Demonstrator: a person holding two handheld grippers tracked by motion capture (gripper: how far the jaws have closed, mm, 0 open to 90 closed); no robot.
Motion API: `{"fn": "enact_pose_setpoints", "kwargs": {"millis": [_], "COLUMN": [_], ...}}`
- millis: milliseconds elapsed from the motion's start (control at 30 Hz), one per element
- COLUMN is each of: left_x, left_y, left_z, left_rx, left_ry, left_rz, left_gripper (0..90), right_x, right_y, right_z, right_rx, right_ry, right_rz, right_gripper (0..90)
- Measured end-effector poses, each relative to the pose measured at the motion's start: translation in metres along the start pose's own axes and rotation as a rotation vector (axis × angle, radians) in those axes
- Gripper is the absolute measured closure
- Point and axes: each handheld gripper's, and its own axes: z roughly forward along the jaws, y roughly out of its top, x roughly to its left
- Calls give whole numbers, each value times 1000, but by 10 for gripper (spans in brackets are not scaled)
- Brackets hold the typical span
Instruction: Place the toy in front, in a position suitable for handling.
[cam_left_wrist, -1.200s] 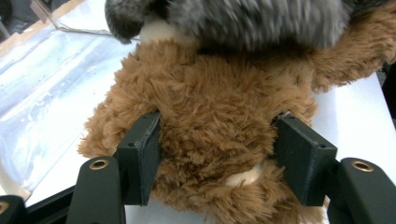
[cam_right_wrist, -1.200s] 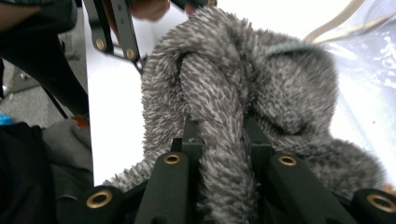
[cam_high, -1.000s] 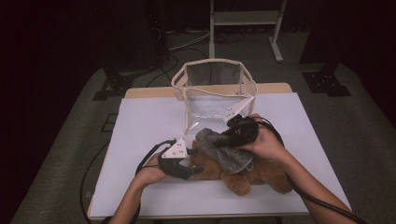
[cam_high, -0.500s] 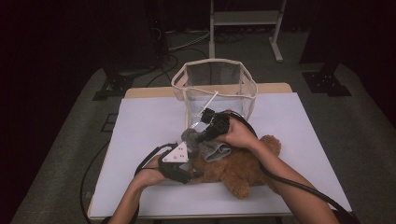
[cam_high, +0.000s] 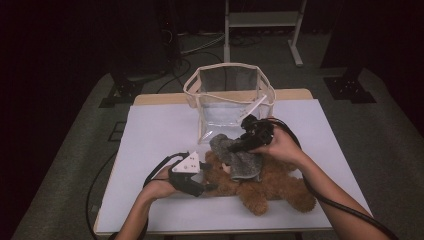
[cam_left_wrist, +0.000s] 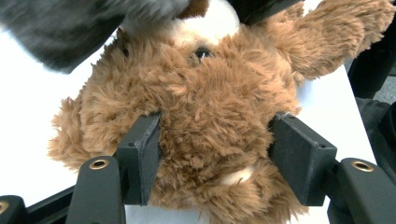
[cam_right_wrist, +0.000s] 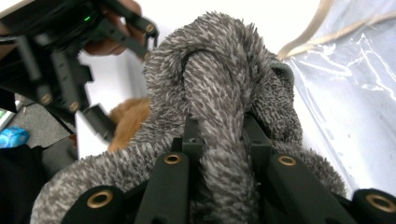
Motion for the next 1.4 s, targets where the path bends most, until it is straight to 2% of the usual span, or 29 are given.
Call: {"fn": "enact_pose_setpoints", "kwargs": {"millis": [67, 167, 233, 267, 400, 467, 567, 600, 633, 667, 733, 833, 967, 1033, 1100, 1200, 1300, 1400], "left_x": [2, 3, 2, 2, -1, -1, 0, 0, 0, 0, 0, 3, 5, 6, 6, 6, 10, 12], "left_y": [2, 4, 5, 5, 4, 4, 6, 6, 6, 5, 5, 7, 9, 8, 7, 1, -4, -4], "left_z": [-4, -8, -5, -3, 2, 1, -2, -2, -2, -1, 1, 2, 3, 1, -3, -7, -6, -1], "left_rx": [-7, -54, -60, -43, -30, -22, -26, -41, -36, -34, -39, -52, -69, -65, -58, -27, -18, -19], "left_ry": [3, 29, 20, 6, -2, -7, 11, 19, 20, 31, 43, 75, 115, 105, 102, 82, 93, 110], "left_rz": [-2, -33, -42, -30, -19, -12, 1, -11, -8, 1, -10, -29, -51, -53, -46, -52, -78, -76], "left_gripper": [342, 298, 286, 290, 304, 306, 305, 304, 304, 306, 316, 325, 326, 325, 321, 299, 301, 313], "right_x": [2, 8, 13, 16, 21, 17, 13, 15, 17, 17, 18, 20, 32, 35, 34, 26, 19, 22], "right_y": [-8, -18, -23, -25, -24, -24, -25, -26, -27, -27, -27, -28, -28, -26, -27, -27, -25, -19], "right_z": [-4, 0, 4, 4, -7, -12, -5, 0, 5, 6, 2, -8, -9, -5, 0, 1, 1, 3], "right_rx": [-7, -7, -21, -21, -22, -32, -5, 14, 25, 20, 5, -23, -26, -17, -8, -15, -19, -16], "right_ry": [0, 19, 78, 90, 30, 16, 8, 5, -3, -3, -11, 5, 7, -3, -11, -47, -53, -56], "right_rz": [0, -10, -12, -21, -57, -33, -23, -27, -36, -37, -40, -42, -69, -92, -86, -68, -55, -67], "right_gripper": [754, 755, 755, 755, 755, 754, 754, 754, 753, 754, 753, 753, 753, 753, 753, 753, 753, 753]}}
